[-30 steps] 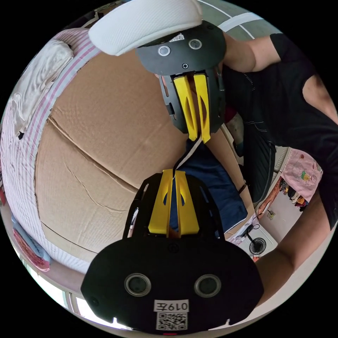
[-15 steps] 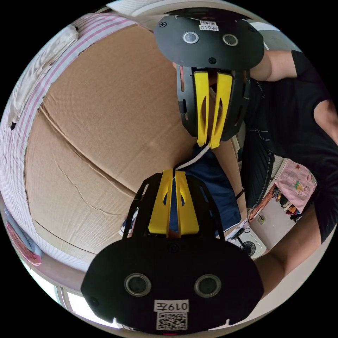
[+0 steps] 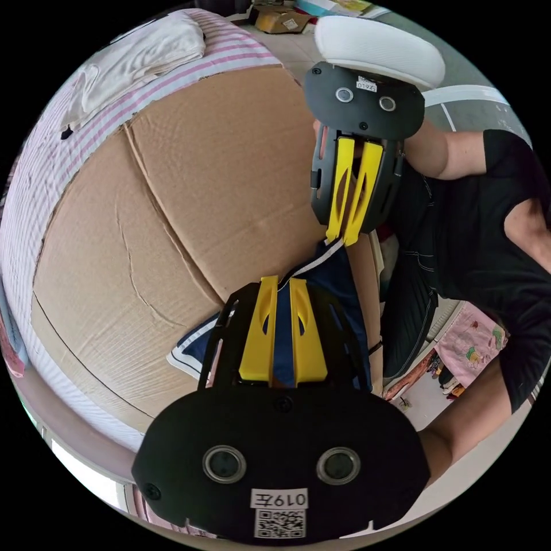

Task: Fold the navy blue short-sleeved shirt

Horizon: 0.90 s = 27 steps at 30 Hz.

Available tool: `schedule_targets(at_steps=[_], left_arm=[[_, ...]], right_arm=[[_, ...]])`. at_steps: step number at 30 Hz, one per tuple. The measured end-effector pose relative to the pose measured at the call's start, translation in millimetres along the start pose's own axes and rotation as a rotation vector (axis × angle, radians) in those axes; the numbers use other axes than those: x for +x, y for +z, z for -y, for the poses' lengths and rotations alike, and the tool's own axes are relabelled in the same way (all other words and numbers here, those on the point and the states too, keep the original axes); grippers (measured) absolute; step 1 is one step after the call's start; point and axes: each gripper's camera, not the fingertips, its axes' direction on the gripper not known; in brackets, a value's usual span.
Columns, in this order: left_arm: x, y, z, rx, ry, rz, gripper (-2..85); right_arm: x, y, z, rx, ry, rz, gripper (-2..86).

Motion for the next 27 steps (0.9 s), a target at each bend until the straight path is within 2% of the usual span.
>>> schedule_targets(at_steps=[5, 12, 17, 27], left_arm=[[11, 4, 4, -0.021, 0.016, 0.057, 0.7], [16, -2, 1, -0.038, 0.034, 0.049, 0.6], [21, -7, -5, -0.043, 0.036, 0.021, 0.7], [22, -24, -33, -0.024, -0.013, -0.064, 0.6]], right_arm=[[-4, -11, 3, 0.067, 0.045, 0.069, 5.9], [-10, -12, 10, 0.119, 0.099, 0.199, 2.8], [-42, -6, 11, 0.005, 0.068, 0.102, 0.4], [-99, -4, 31, -0.032, 0.000, 0.049, -0.1]])
